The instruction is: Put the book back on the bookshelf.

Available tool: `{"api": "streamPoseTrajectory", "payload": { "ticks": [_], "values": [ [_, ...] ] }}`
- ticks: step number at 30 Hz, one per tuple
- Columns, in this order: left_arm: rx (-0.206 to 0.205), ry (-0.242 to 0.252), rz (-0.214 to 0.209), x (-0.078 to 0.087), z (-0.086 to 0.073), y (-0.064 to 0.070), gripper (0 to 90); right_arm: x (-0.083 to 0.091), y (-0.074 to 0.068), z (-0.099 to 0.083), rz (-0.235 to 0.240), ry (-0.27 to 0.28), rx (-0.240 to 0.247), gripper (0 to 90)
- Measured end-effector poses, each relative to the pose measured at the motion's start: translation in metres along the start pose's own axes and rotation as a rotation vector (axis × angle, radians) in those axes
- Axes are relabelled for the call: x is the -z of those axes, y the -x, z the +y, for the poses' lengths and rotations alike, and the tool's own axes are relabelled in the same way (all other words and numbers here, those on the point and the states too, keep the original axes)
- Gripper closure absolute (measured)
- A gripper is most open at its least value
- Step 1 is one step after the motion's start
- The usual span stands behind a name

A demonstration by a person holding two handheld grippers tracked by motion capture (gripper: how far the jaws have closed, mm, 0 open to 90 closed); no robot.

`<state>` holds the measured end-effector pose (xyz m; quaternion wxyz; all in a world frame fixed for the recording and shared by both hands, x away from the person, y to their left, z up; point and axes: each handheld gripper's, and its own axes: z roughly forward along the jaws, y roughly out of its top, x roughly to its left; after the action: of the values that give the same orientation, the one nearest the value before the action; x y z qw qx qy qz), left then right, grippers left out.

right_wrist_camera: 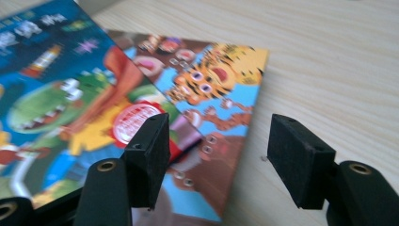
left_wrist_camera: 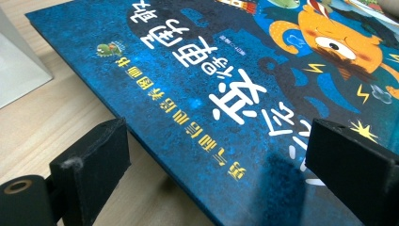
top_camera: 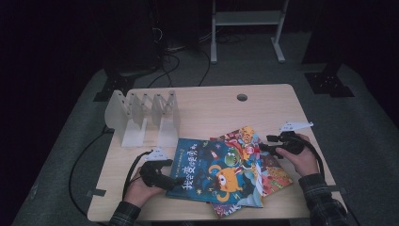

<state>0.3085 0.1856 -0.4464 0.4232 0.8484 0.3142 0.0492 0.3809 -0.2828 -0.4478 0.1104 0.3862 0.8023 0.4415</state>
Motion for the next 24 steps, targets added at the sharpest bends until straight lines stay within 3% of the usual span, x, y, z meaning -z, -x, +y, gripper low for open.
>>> {"api": "streamPoseTrajectory", "payload": {
  "ticks": [4, 11, 24],
  "values": [
    [0.027, 0.035, 0.015, 0.008, -0.003, -0.002, 5.9, 0.001, -0.009, 0.001, 0.03, 0.025, -0.008, 36.2],
    [0.057, 0.043, 0.062, 0.019, -0.013, -0.008, 2.0, -0.015, -0.019, 0.001, 0.037, -0.015, 0.017, 34.2],
    [0.068, 0.038, 0.082, 0.019, -0.017, -0.012, 0.0, -0.022, -0.026, 0.001, 0.058, -0.049, 0.034, 32.3]
  ]
}}
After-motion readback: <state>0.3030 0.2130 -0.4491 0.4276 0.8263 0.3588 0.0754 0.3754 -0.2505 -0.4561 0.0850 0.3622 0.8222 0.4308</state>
